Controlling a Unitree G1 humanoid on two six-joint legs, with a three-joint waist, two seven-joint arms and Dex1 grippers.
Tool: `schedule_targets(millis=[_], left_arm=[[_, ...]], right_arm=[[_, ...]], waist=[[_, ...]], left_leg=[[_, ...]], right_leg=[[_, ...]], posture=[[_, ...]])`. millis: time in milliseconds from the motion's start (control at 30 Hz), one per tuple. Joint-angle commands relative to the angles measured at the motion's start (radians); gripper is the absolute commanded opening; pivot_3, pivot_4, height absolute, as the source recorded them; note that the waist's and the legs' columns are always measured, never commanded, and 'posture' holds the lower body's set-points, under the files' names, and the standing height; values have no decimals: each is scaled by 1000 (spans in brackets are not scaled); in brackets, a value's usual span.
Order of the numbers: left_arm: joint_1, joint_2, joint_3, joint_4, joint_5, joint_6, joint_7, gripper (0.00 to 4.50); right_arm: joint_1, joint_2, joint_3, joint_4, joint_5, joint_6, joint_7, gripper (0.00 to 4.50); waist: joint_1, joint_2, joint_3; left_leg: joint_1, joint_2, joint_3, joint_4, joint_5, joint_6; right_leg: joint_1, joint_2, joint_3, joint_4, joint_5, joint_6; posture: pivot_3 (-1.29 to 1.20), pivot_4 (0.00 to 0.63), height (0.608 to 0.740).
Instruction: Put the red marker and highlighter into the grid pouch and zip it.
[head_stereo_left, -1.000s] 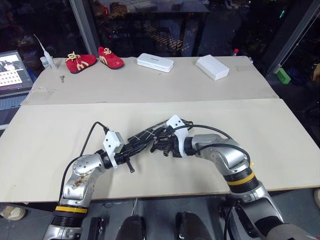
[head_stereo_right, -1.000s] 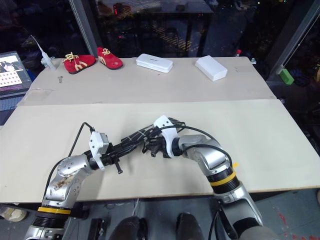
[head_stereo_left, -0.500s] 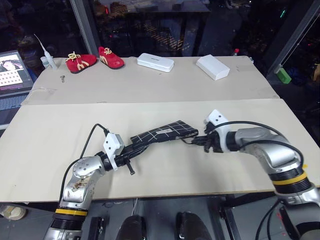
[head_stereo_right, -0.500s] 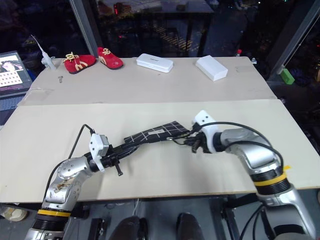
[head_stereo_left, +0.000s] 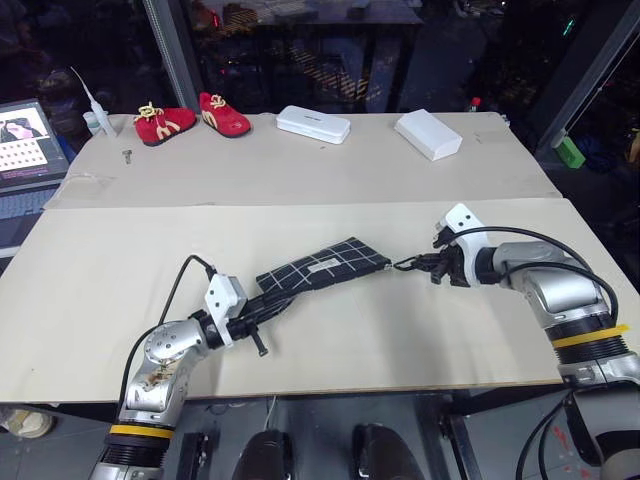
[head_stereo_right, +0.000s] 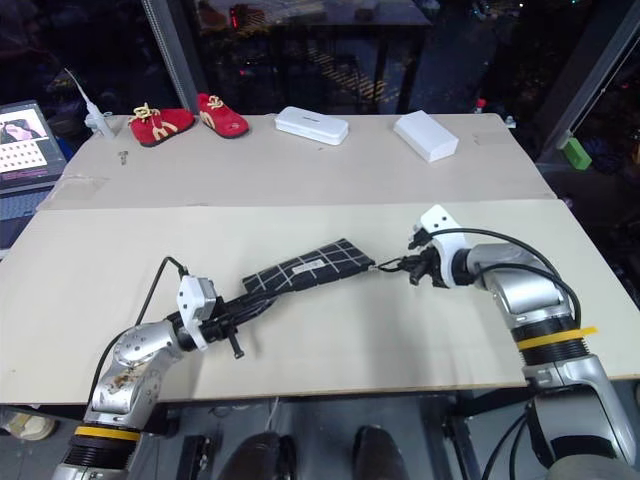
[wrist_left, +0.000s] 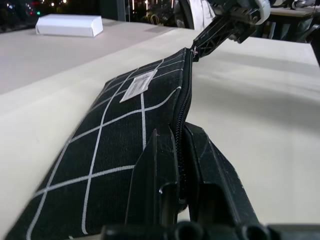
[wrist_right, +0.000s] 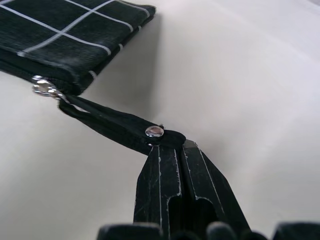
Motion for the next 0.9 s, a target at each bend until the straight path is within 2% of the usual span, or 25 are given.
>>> schedule_targets(millis=[33,200,300,433,600,700,900], left_arm=[[-26,4,7,15,-8,-33,-15,0],[-56,1,1,50,-5,-50,-33,0],[-75,2,-4,72,-2,-64,-53,0],[-104,8,-22,112,10,-106,-94,0],[-155,12,-55,181,34,-186,-168,0],[-200,14,-78,256,60,-251,-214,0],[-310,-8,-118,471,99,-453,-329,0]], right_arm=[[36,10,-55,-52,35,-28,29,824],[109,12,-83,-124,65,3,45,2508],[139,-22,-138,-125,97,25,74,3534],[227,-134,-297,-179,196,22,172,3534],[389,-196,-465,-345,328,25,259,3534],[462,-192,-509,-410,360,31,245,3534],[526,-134,-489,-462,364,36,146,3534]], waist=[[0,0,0],[7,0,0],[6,0,0],[24,0,0],[25,0,0],[22,0,0],[22,0,0]], left_leg=[[0,0,0,0,0,0],[-1,0,-1,0,0,0],[0,0,0,0,0,0],[-1,-1,-1,0,0,0],[-2,-1,-2,0,-1,2],[-1,-1,-2,0,-1,2],[1,-1,0,2,-1,2]], right_leg=[[0,0,0,0,0,0],[0,0,-1,0,0,0],[0,0,0,-1,1,1],[1,-1,-1,-3,1,1],[1,0,-2,-4,1,1],[2,0,-2,-4,1,1],[3,0,0,-4,1,2]], posture=[[0,150,740],[0,150,740],[0,150,740],[0,150,740],[0,150,740],[0,150,740],[0,150,740]])
